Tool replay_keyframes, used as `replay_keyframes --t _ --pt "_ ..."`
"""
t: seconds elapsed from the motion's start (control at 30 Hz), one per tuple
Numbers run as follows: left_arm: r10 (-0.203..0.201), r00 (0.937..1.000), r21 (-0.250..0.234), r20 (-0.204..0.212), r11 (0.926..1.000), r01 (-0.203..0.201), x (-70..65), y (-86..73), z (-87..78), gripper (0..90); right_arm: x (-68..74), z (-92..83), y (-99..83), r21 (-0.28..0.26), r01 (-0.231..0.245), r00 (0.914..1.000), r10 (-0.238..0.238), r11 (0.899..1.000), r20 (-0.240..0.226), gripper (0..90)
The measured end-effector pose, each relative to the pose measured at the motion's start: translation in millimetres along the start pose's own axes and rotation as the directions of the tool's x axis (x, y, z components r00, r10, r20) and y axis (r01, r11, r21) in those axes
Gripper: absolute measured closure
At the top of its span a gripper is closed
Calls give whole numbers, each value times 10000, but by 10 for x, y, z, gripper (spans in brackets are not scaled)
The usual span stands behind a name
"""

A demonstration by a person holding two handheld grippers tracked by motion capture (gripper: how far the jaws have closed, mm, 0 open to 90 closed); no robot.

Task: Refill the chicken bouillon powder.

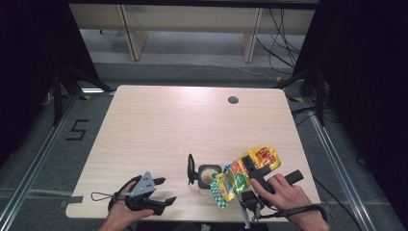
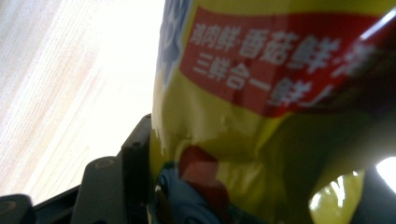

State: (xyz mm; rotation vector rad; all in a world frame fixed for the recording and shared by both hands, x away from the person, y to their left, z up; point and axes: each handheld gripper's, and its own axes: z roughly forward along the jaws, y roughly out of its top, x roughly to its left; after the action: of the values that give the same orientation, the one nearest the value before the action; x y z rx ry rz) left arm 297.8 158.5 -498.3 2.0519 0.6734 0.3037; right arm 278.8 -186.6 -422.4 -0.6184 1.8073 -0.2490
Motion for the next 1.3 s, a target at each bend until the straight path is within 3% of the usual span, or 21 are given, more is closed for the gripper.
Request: replay_keyframes --t 0.03,0.13,0.23,0.3,0.33,0.4,0.43,0.53,0.57,0.6,0.67,0.7,0.73,0.77,0.8,0.83,0.87,1.0,1.03,1.3 --pt "119 9999 -15 9 9999 -119 10 4 -1 246 -4 -3 0 12 44 10000 -44 10000 41 393" --pt "-74 10000 -25 -27 10000 74 2 2 8 246 -24 -9 6 -40 40 10000 -40 10000 59 393" --pt "199 9998 -20 30 9998 -199 16 7 0 246 -23 6 25 -109 78 9999 -77 9999 108 393" --pt "-95 10000 -53 -12 9999 95 3 4 4 246 -23 7 34 -126 71 10000 -70 9999 45 393" --pt "172 9999 -19 22 9999 -172 14 6 -1 246 -21 11 39 -132 60 10000 -59 9999 35 393" --pt "-35 10000 -11 -2 10000 35 1 0 -2 246 -28 13 52 -165 142 9999 -141 9998 22 393" --pt "77 10000 -16 28 10000 -77 11 8 -4 246 -51 27 46 -332 539 9985 -535 9980 146 393" --pt "19 10000 -40 -11 10000 -19 4 4 -2 246 -51 29 50 -383 515 9986 -509 9979 151 393" --pt "169 9998 -7 46 9999 -169 11 3 -4 246 -28 17 60 -221 161 9999 -160 9996 49 393" --pt "62 10000 -16 25 10000 -61 6 3 -2 246 -54 26 47 -310 599 9981 -595 9977 126 394" --pt "31 10000 -113 10 9999 -31 9 6 8 246 -53 21 40 -298 562 9983 -558 9980 142 394" --pt "68 10000 -37 26 10000 -67 7 7 5 246 -37 4 44 -148 178 9998 -177 9997 71 393" --pt "-35 10000 -12 20 10000 35 -2 1 4 246 -39 3 40 -165 172 9998 -170 9997 81 393" --pt "1 10000 -12 10 10000 -1 -1 1 3 246 -58 12 33 -247 480 9987 -476 9985 161 393" --pt "149 9999 -44 17 9999 -149 12 9 2 246 -41 0 39 -144 163 9998 -162 9998 97 393" --pt "237 9997 -116 39 9997 -237 21 11 6 246 -43 1 36 -169 211 9997 -209 9996 115 393" --pt "35 10000 -90 -29 10000 -35 9 7 5 246 -58 12 30 -264 500 9987 -496 9984 132 394" --pt "257 9997 -38 5 9997 -257 20 12 0 246 -37 25 34 -278 437 9990 -434 9987 123 394" --pt "36 10000 -102 -31 9999 -37 6 7 6 246 -37 26 33 -297 432 9990 -429 9986 109 393" --pt "-56 10000 -16 30 10000 56 -3 -1 3 246 -32 33 28 -249 411 9991 -409 9988 79 393"
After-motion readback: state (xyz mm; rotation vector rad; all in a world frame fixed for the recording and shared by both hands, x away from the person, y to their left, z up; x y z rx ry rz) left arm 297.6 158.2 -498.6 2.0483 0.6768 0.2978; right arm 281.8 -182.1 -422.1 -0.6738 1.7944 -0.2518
